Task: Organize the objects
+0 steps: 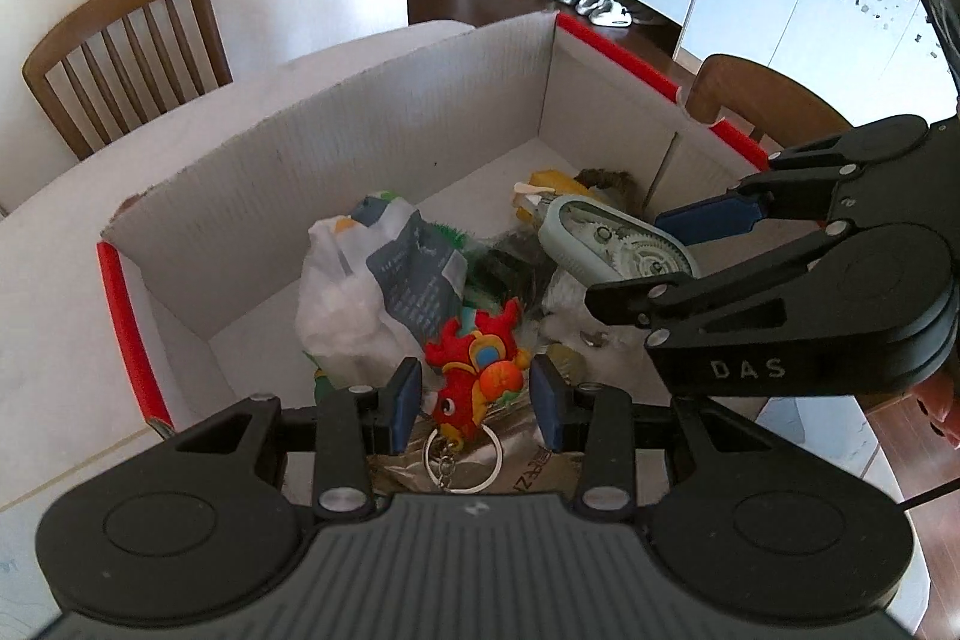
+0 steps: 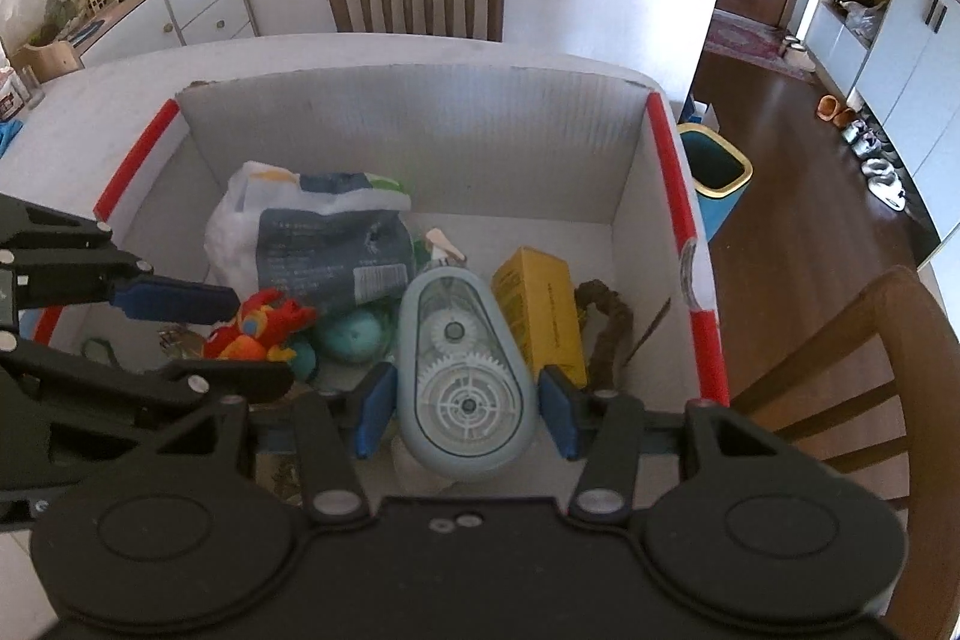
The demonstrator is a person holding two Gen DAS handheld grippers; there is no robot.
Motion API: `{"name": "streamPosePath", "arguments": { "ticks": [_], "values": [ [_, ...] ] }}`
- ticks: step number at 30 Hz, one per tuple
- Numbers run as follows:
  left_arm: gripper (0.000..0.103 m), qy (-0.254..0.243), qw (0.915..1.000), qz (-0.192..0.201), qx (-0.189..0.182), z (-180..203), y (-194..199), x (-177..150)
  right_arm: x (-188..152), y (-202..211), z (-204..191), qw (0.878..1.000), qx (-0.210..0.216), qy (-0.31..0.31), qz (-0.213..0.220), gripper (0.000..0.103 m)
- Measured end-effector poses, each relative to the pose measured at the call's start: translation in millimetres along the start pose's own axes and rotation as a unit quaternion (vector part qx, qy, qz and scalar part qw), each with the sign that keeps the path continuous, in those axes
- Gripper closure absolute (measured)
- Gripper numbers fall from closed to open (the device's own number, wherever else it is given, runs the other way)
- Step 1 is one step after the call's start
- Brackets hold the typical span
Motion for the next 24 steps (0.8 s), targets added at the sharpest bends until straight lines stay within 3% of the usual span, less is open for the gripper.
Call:
{"name": "streamPosePath", "arguments": {
  "ticks": [8,14,24],
  "values": [
    [0.066,-0.001,1.0,-0.006,-0.004,1.0,-3.3,-1.9,1.1,-0.6,0.2,1.0,0.008,0.0,0.004,0.051],
    [0.065,0.008,1.0,-0.001,0.002,-1.0,0.5,-1.8,1.3,8.5,1.8,1.0,0.009,-0.008,0.018,0.043],
    [0.053,0.031,0.9989,0.035,-0.001,-9.6,31.8,-4.6,0.3,45.1,-1.3,0.997,0.012,-0.03,0.065,0.04]
  ]
}}
Point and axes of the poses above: each gripper's, at about its wrist camera, not at the fingertips, and y roughly against the way its jaws point, z to its right, x to its top, the point moved 9 cm from there along -y, roughly the way its jaws point, and after that the axes turned 13 degrees about y, right-handed, at the moved point
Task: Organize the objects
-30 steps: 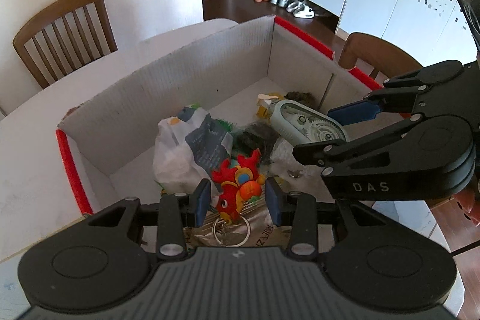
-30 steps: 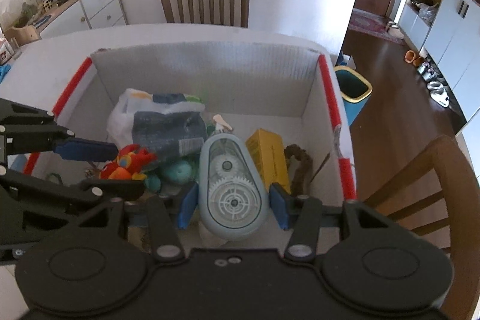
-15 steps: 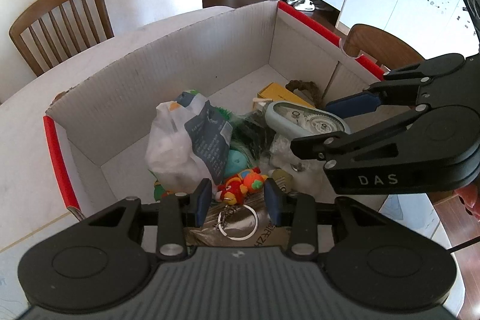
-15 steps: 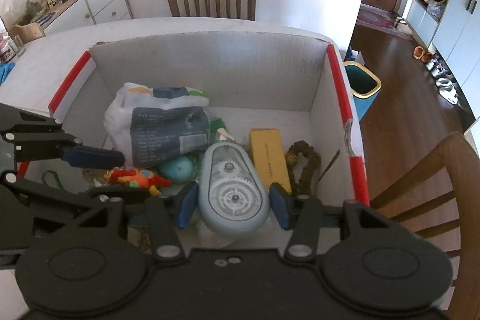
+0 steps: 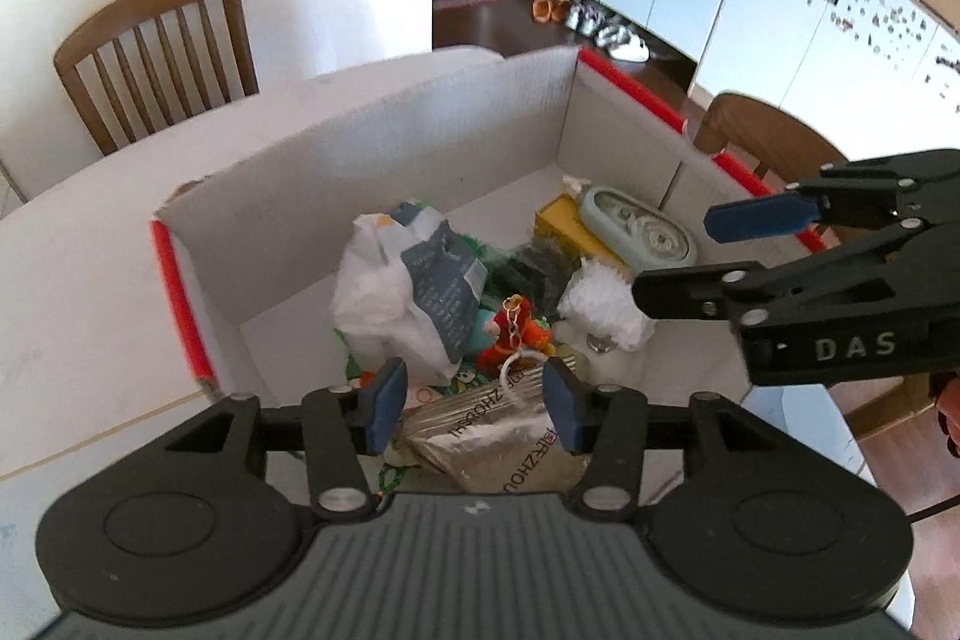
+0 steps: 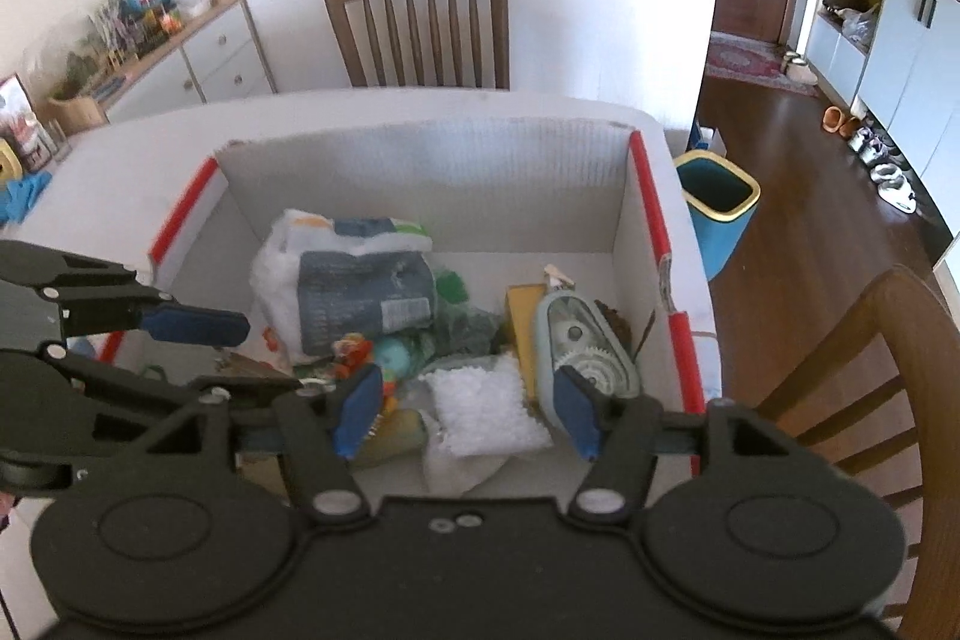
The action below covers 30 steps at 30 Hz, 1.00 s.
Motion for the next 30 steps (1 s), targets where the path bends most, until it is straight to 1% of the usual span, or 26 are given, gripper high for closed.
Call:
{"name": "streamPosePath", "arguments": {
  "ticks": [4,10,12,14,19,22,24,27,29,30],
  "values": [
    [0.049,0.011,0.9996,0.025,-0.003,-8.3,21.7,-0.9,2.7,19.9,-6.9,1.0,0.003,-0.009,0.027,0.04],
    [0.045,0.026,0.9975,0.064,-0.015,-22.5,54.5,-0.7,5.2,46.3,-26.5,0.998,-0.006,-0.017,0.062,0.039],
    [0.044,0.028,0.9966,0.075,-0.018,-26.3,64.7,-1.8,4.4,53.8,-34.6,0.997,-0.013,-0.016,0.069,0.038],
    [0.043,0.026,0.9959,0.084,-0.02,-30.2,73.3,-3.7,3.7,60.7,-43.2,0.997,-0.018,-0.012,0.075,0.034],
    [0.042,0.023,0.9929,0.116,-0.019,-42.1,96.2,-8.2,1.0,73.7,-62.4,0.995,-0.03,-0.014,0.091,0.031],
    [0.036,0.024,0.9912,0.129,-0.022,-50.2,108.0,-10.4,-0.9,79.0,-72.7,0.994,-0.035,-0.018,0.097,0.029],
    [0.035,0.024,0.99,0.137,-0.024,-54.8,114.8,-11.5,-1.7,82.2,-80.8,0.994,-0.037,-0.019,0.103,0.027],
    [0.028,0.026,0.9887,0.146,-0.023,-61.9,122.6,-14.1,-3.6,85.8,-92.6,0.993,-0.038,-0.019,0.11,0.026],
    [0.023,0.03,0.9878,0.15,-0.028,-67.1,128.2,-16.0,-2.9,87.7,-99.4,0.992,-0.044,-0.017,0.116,0.021],
    [0.022,0.031,0.9875,0.152,-0.029,-68.8,130.3,-16.8,-2.7,89.1,-103.5,0.992,-0.045,-0.016,0.12,0.02]
  ]
}}
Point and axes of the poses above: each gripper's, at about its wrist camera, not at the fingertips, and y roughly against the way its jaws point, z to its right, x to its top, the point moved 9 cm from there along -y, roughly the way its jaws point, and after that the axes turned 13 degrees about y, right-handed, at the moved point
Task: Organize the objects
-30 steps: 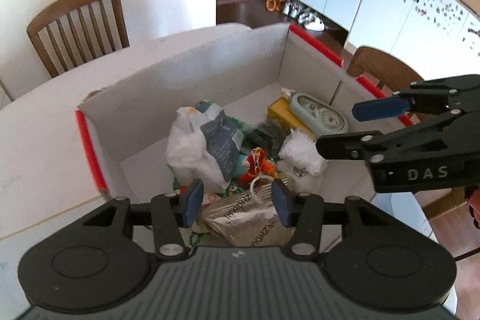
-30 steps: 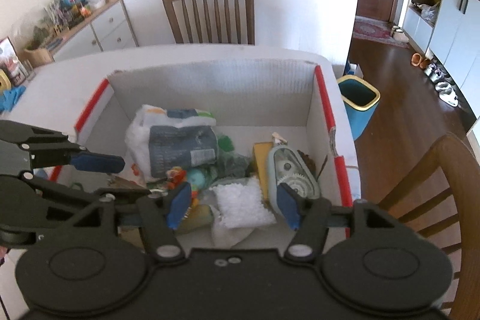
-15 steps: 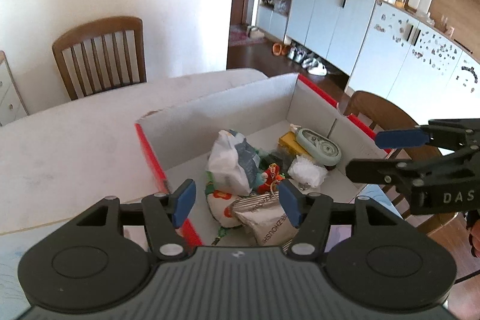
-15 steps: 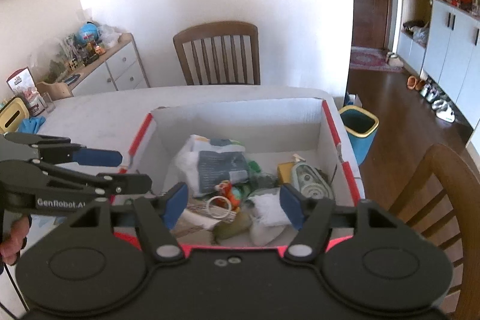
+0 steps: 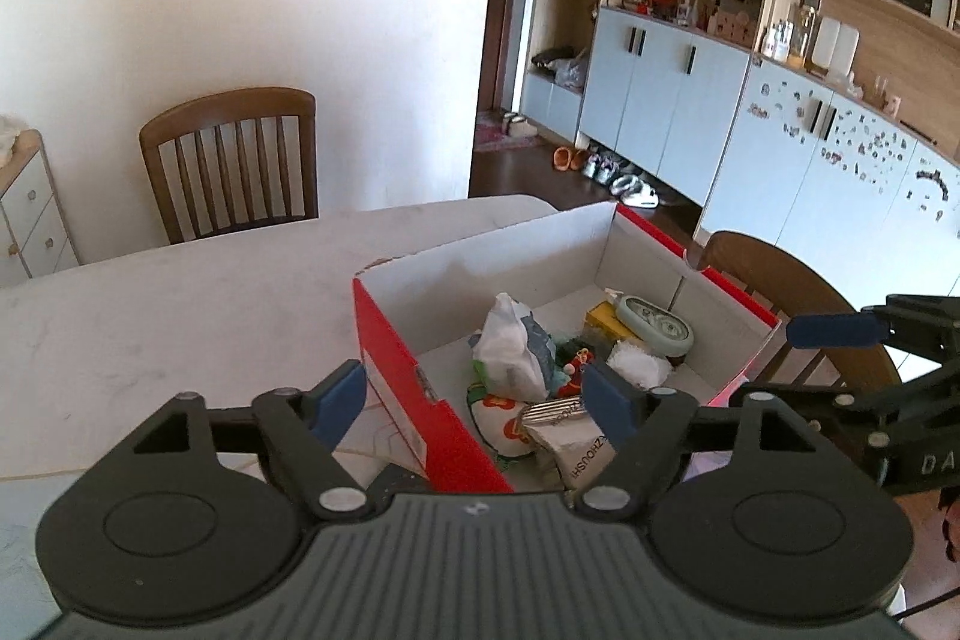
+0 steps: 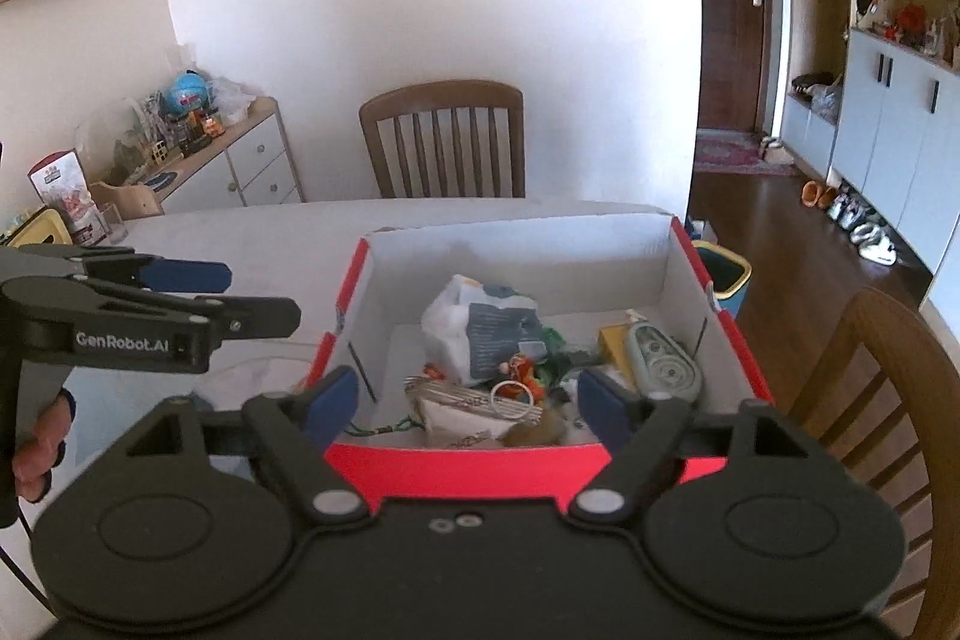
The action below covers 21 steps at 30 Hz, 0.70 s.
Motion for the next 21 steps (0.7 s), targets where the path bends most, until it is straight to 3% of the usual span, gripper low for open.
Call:
{"name": "streamPosePath", "arguments": {
  "ticks": [6,12,21],
  "values": [
    [0.016,-0.003,1.0,0.003,-0.003,-10.9,11.3,-2.2,2.3,7.3,-18.2,1.0,-0.007,-0.001,0.017,0.011],
    [0.001,-0.002,0.9999,0.003,-0.012,-18.5,20.2,-5.8,1.6,11.8,-31.7,0.999,-0.018,-0.01,0.028,0.001],
    [0.0,-0.013,0.9998,-0.014,-0.011,-26.7,22.4,-18.3,-5.8,13.9,-45.5,0.998,-0.054,-0.016,0.03,0.001]
  ]
}}
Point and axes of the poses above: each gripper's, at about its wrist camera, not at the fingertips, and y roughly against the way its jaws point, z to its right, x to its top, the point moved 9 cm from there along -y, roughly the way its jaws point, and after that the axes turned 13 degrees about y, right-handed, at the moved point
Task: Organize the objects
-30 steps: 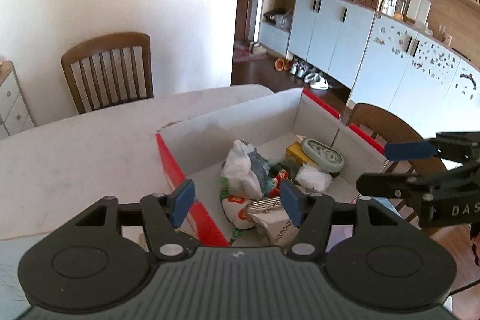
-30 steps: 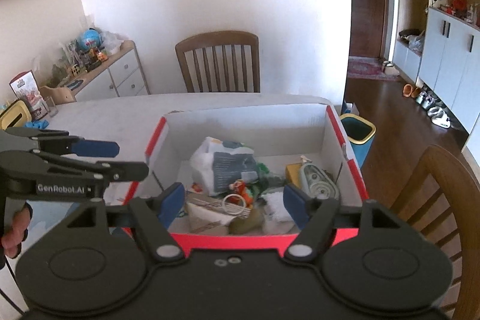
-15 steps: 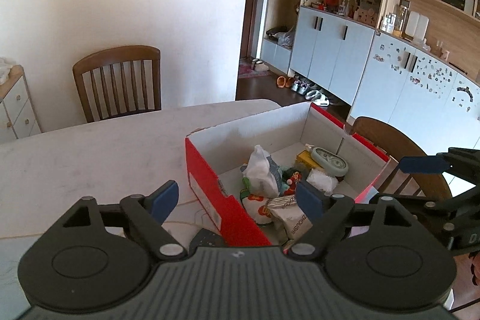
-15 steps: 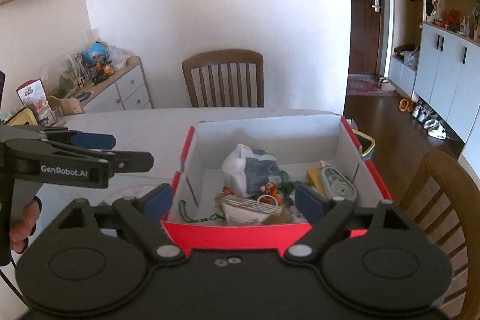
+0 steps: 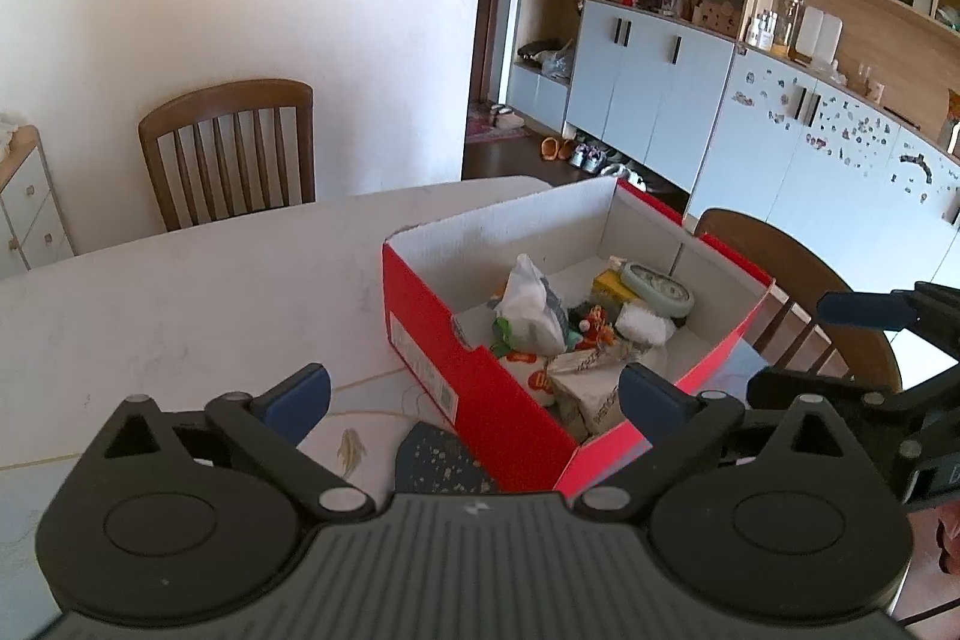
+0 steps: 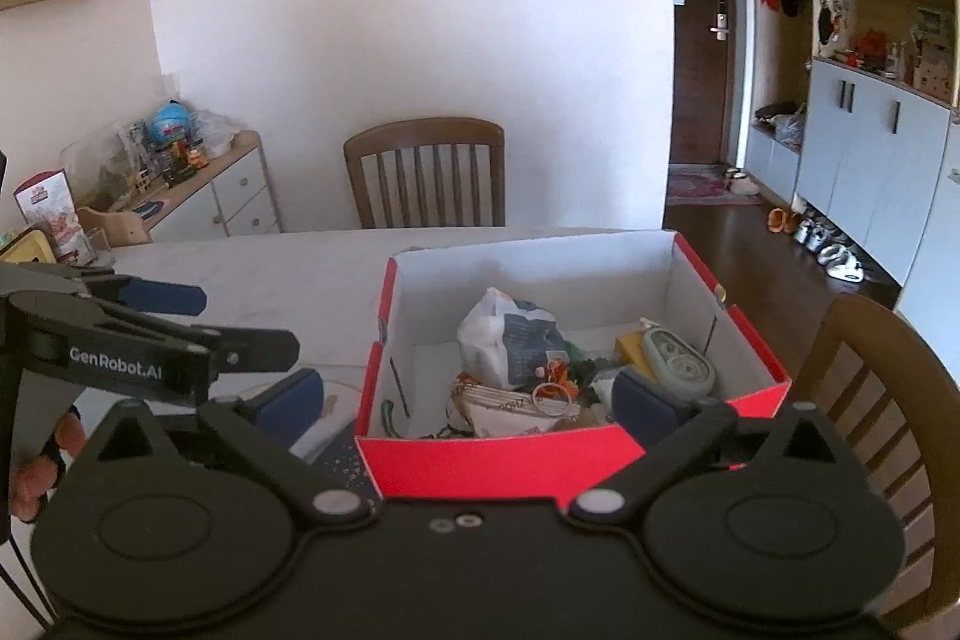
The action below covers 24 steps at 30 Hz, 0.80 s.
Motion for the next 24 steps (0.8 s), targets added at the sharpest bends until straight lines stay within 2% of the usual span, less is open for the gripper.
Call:
{"name": "streamPosePath", "arguments": {
  "ticks": [9,24],
  "values": [
    [0.0,-0.003,0.9999,-0.014,0.009,-2.0,-0.1,-8.0,-7.9,8.8,-1.4,1.0,-0.018,-0.014,-0.002,0.001],
    [0.0,-0.038,0.9991,0.002,0.019,8.6,6.4,-9.7,-17.3,21.8,0.3,0.999,-0.036,-0.028,-0.006,0.001]
  ]
}}
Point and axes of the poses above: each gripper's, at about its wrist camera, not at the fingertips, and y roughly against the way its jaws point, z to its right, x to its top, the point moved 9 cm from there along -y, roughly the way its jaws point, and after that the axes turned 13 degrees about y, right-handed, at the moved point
